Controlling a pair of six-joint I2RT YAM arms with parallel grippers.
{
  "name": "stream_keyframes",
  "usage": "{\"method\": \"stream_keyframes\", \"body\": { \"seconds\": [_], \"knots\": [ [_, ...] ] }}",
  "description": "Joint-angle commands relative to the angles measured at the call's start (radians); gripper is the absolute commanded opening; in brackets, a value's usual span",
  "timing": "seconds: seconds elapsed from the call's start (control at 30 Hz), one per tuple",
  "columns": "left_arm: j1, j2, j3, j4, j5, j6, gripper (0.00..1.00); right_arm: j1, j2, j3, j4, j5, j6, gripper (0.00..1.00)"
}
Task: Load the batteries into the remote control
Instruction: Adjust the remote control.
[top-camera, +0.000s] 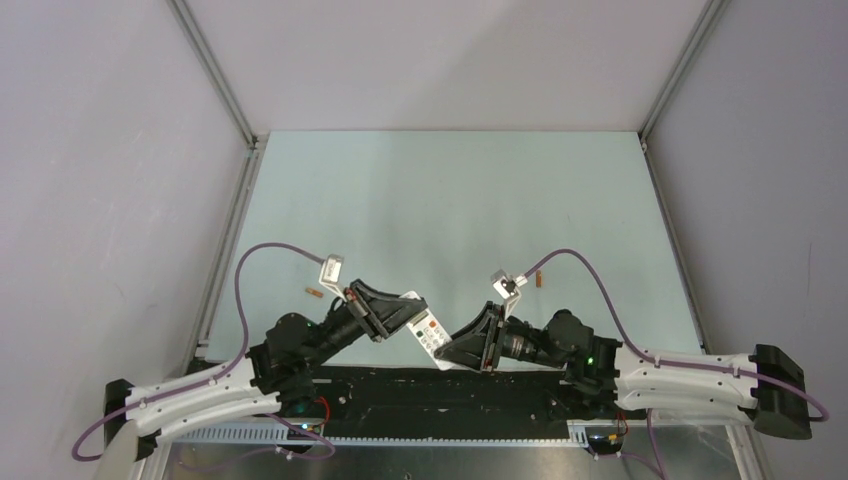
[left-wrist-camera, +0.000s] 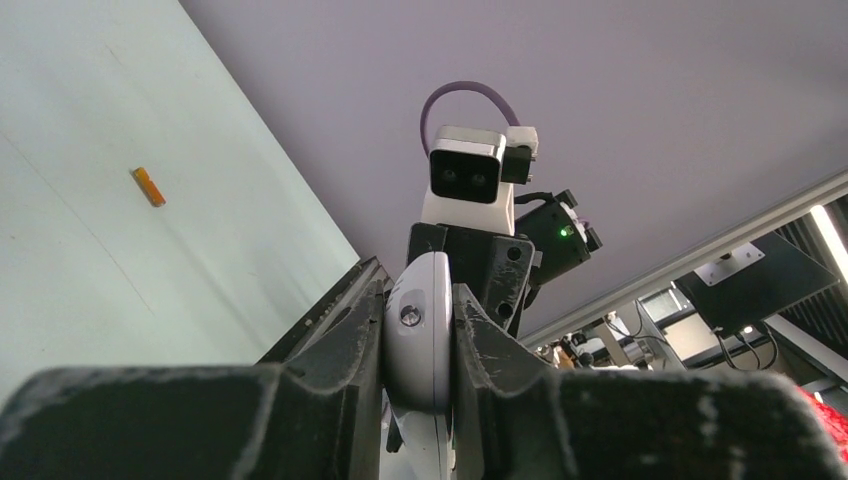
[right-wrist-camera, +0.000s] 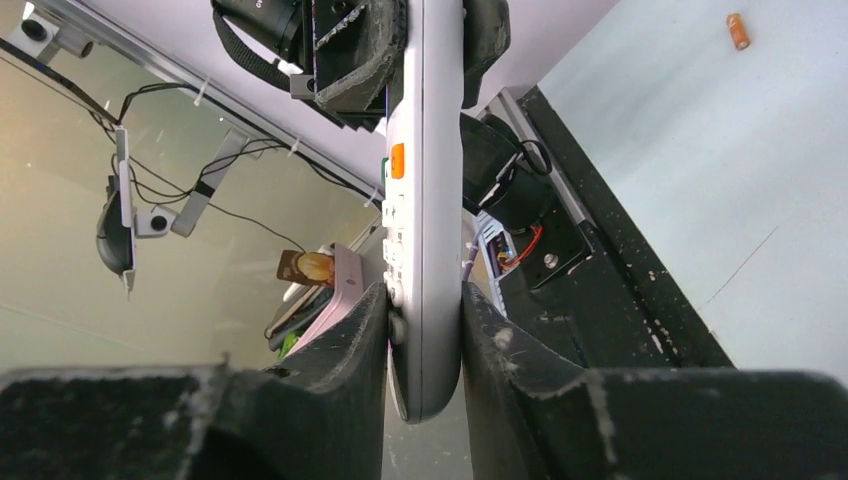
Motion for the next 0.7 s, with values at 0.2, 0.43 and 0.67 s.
{"method": "stream_keyframes", "body": {
  "seconds": [0.2, 0.43, 0.67],
  "knots": [
    [-0.002, -0.004, -0.020, 0.037, -0.032, -0.015, 0.36, -0.002, 0.003, -0.004, 0.058, 0.002, -0.002, 0.05],
    [-0.002, 0.033, -0.018, -0.001, -0.070, -0.096, 0.99, 0.003, -0.075, 0.080, -0.302, 0.244, -0.117, 0.00],
    [-0.001, 0.100, 0.090, -0.266, -0.169, -0.181, 1.00, 0.052, -0.075, 0.187, -0.582, 0.508, -0.287, 0.00]
  ]
}}
